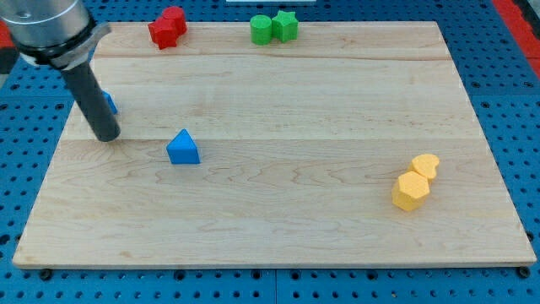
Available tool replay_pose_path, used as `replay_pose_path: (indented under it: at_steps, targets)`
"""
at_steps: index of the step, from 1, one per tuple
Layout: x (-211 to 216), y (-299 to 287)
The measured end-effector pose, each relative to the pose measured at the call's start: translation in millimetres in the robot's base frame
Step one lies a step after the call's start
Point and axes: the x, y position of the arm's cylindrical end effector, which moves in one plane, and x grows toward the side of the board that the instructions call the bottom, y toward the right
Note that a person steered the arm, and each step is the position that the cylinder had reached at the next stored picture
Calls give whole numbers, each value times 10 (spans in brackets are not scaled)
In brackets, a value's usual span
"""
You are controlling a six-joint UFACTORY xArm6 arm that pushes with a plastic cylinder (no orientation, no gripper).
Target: Slide green star to the top right corner of the board
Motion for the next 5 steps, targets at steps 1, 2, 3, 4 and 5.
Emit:
replay_pose_path:
  at_steps: [1, 2, 3, 4, 5]
  targets:
    - [-272, 383]
    - [-821, 666]
    - [-1412, 875]
    - [-2115, 1084]
    - [-2452, 1089]
